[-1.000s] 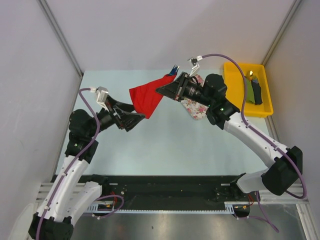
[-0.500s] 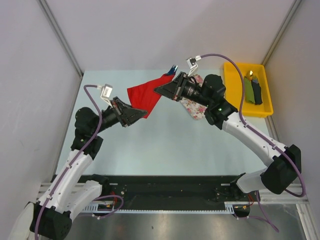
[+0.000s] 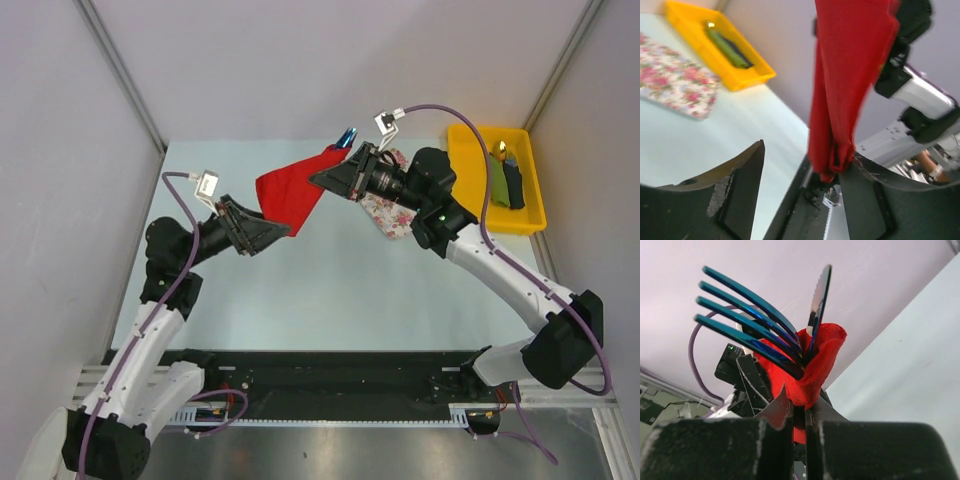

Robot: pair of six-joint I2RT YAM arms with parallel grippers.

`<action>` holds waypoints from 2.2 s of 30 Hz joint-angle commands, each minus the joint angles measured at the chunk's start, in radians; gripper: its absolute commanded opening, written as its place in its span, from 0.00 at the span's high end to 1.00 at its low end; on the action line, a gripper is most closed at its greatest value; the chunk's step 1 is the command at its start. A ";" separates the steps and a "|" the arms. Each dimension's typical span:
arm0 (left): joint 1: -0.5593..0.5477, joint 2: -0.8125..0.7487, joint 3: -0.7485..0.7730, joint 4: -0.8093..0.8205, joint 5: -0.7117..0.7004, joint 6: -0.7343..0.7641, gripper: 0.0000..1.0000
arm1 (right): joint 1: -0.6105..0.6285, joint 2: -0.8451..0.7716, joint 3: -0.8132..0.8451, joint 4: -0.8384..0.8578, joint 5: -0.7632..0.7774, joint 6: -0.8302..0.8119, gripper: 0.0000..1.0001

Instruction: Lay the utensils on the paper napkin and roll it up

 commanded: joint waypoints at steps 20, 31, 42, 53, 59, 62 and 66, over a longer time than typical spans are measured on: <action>-0.215 0.028 0.414 -0.675 -0.428 0.944 0.13 | 0.031 0.010 0.079 -0.226 0.200 -0.122 1.00; -0.279 0.132 0.429 -0.672 -0.449 0.920 0.13 | 0.049 -0.002 0.053 -0.110 0.099 -0.079 1.00; -0.238 0.120 0.310 -0.502 -0.124 0.656 0.34 | 0.051 -0.011 0.022 0.004 0.019 -0.033 1.00; -0.207 0.123 0.247 -0.296 0.073 0.460 0.51 | 0.051 -0.017 -0.001 0.028 -0.027 -0.045 1.00; -0.206 0.146 0.277 -0.414 0.065 0.512 0.35 | 0.054 -0.020 -0.001 0.027 -0.042 -0.054 1.00; -0.204 0.120 0.286 -0.484 -0.046 0.565 0.33 | 0.054 -0.030 -0.003 0.012 -0.030 -0.068 1.00; -0.200 0.086 0.359 -0.640 -0.368 0.737 0.27 | 0.057 -0.045 -0.007 -0.074 0.014 -0.106 1.00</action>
